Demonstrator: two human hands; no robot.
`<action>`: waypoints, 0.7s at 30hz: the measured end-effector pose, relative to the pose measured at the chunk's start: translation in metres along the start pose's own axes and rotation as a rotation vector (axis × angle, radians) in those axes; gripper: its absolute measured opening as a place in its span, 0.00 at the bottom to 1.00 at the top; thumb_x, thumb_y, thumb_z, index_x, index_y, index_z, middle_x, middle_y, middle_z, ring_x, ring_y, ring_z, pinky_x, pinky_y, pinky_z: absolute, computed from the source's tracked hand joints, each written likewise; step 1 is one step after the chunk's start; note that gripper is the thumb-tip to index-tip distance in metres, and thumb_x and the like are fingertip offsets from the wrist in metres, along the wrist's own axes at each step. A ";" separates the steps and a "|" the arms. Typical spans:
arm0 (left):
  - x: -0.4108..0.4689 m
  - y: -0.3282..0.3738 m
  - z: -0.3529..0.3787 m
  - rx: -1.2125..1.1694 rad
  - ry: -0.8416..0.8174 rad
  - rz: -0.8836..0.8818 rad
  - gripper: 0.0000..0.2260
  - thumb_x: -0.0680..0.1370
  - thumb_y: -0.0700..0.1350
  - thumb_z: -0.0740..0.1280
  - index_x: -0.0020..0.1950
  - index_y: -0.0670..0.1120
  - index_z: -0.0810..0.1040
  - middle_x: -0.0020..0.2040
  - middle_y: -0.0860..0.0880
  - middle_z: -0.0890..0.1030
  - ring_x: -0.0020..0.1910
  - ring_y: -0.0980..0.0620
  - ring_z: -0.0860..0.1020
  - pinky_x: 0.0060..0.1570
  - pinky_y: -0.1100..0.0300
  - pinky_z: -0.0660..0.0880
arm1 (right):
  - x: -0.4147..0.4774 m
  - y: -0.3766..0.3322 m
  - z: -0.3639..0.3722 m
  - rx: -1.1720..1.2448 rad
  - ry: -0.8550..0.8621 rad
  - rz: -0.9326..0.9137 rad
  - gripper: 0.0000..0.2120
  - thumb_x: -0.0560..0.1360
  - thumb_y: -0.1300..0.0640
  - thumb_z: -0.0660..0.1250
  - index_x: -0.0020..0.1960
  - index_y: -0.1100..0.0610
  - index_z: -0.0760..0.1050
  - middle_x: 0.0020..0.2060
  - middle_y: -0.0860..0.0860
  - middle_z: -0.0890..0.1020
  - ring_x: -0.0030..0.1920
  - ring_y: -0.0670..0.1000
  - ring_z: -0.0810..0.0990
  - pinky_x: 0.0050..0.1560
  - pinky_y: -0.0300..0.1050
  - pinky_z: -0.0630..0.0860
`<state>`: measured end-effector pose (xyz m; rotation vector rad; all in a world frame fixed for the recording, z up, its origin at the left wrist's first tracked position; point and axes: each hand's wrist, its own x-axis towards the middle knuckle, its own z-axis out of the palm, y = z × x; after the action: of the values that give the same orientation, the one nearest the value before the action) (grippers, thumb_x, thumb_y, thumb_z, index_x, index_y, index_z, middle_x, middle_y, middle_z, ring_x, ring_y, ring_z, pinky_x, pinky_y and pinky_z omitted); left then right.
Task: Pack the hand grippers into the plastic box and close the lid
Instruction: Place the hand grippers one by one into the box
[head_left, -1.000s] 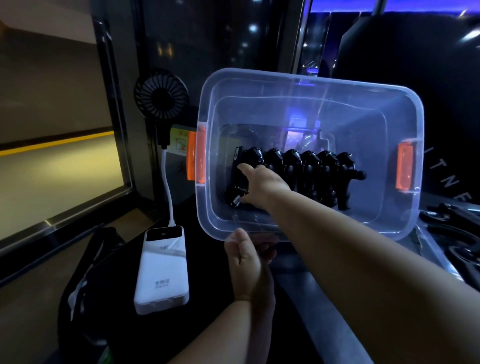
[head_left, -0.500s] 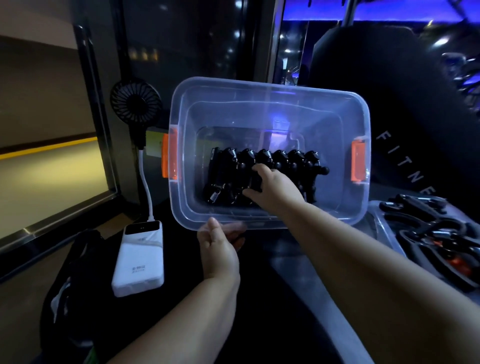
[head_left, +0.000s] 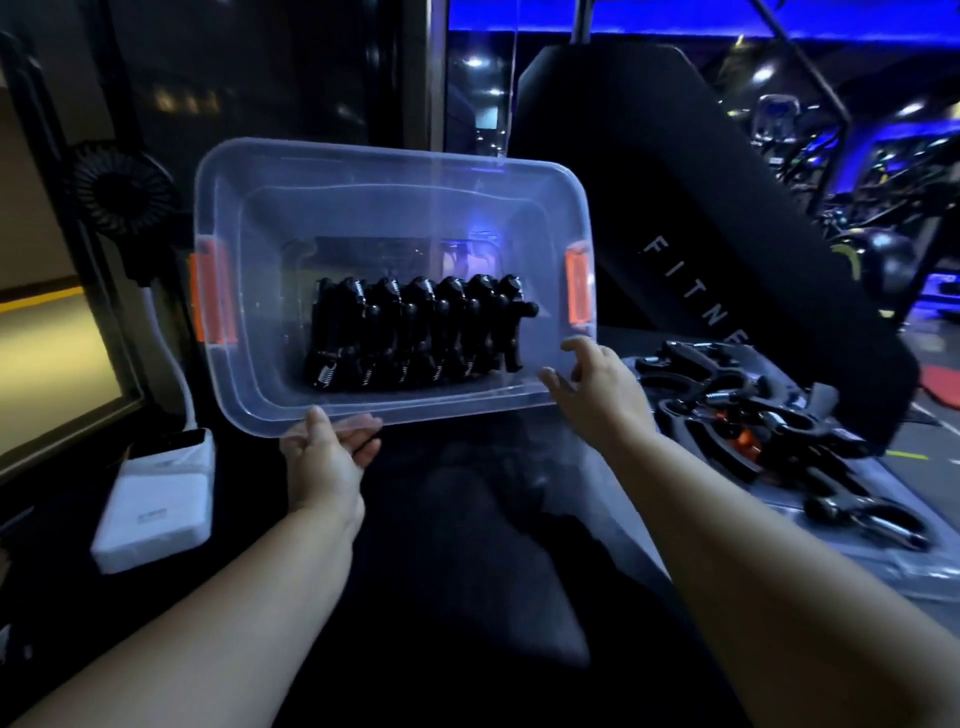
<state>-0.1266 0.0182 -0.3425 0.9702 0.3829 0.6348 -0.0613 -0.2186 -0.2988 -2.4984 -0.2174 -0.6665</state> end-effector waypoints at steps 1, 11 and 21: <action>0.001 -0.002 0.001 0.009 -0.012 0.001 0.08 0.84 0.50 0.51 0.55 0.46 0.62 0.38 0.44 0.80 0.36 0.51 0.81 0.40 0.59 0.77 | -0.005 0.011 -0.006 -0.013 0.011 0.023 0.21 0.75 0.43 0.65 0.65 0.51 0.70 0.54 0.54 0.76 0.55 0.57 0.76 0.51 0.48 0.72; -0.001 -0.012 0.002 0.181 -0.130 0.017 0.12 0.83 0.48 0.55 0.59 0.41 0.69 0.44 0.45 0.82 0.41 0.50 0.81 0.42 0.58 0.77 | -0.043 0.088 -0.046 -0.261 0.050 0.279 0.23 0.73 0.39 0.64 0.63 0.50 0.71 0.56 0.54 0.75 0.60 0.57 0.72 0.57 0.52 0.70; -0.002 -0.012 0.004 0.195 -0.119 0.030 0.13 0.83 0.48 0.55 0.61 0.40 0.69 0.43 0.46 0.82 0.40 0.51 0.82 0.39 0.60 0.77 | -0.046 0.100 -0.044 -0.399 -0.144 0.504 0.29 0.74 0.33 0.56 0.66 0.52 0.69 0.65 0.55 0.70 0.65 0.59 0.68 0.62 0.57 0.61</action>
<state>-0.1222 0.0093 -0.3507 1.1961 0.3299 0.5707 -0.0914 -0.3276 -0.3358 -2.8122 0.5302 -0.3413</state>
